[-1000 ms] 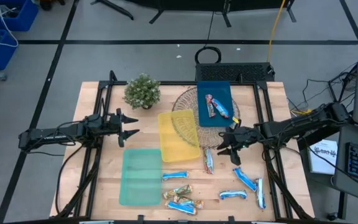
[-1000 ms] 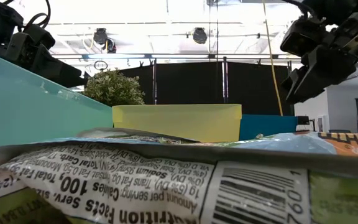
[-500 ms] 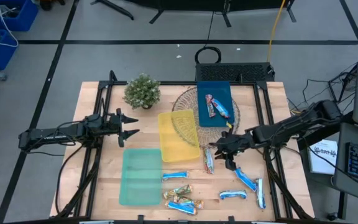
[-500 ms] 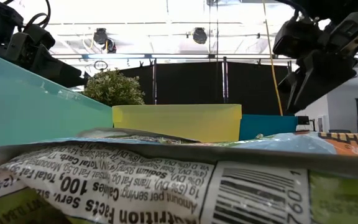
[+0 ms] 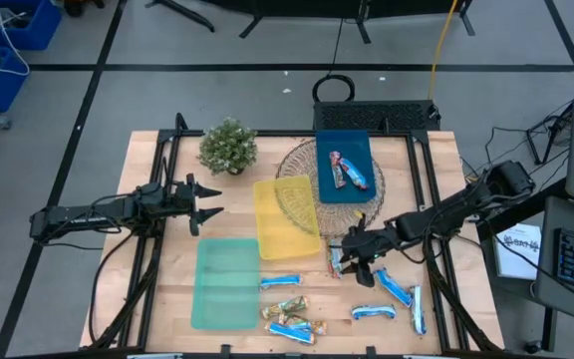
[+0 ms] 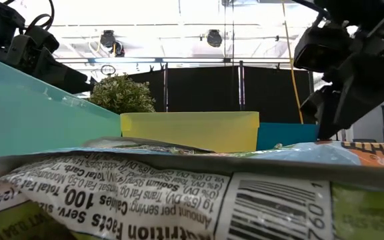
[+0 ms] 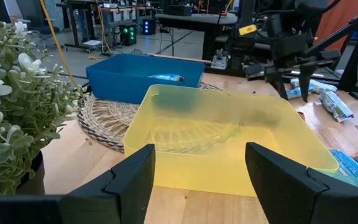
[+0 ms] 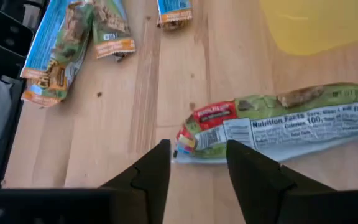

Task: Pick and place Granola Bars by type
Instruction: Put the red granola bar into the blue bin

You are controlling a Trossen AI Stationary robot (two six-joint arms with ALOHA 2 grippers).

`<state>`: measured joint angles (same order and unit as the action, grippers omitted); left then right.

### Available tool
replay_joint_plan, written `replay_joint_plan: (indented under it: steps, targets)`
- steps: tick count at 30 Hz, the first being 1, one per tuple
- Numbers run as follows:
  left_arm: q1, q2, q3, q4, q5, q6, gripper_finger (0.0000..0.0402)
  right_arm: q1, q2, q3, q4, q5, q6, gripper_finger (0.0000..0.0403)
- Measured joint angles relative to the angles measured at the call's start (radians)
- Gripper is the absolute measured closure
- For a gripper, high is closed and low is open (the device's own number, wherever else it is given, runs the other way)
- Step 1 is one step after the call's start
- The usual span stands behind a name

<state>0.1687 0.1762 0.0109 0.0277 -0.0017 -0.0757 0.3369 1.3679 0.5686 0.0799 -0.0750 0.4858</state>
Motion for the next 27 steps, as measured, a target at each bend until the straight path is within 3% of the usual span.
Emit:
replay_joint_plan:
  steps: [9, 17, 27]
  targets:
    - [0.000, 0.000, 0.000, 0.000, 0.000, 0.000, 0.0146, -0.090, 0.002, 0.000, -0.004, 0.100, -0.027, 0.0238]
    - [0.000, 0.000, 0.000, 0.000, 0.000, 0.000, 0.0146, -0.171, 0.002, 0.000, -0.050, 0.125, -0.030, 0.0242]
    - [0.000, 0.000, 0.000, 0.000, 0.000, 0.000, 0.0146, -0.183, 0.006, 0.000, -0.052, 0.127, -0.055, 0.0245]
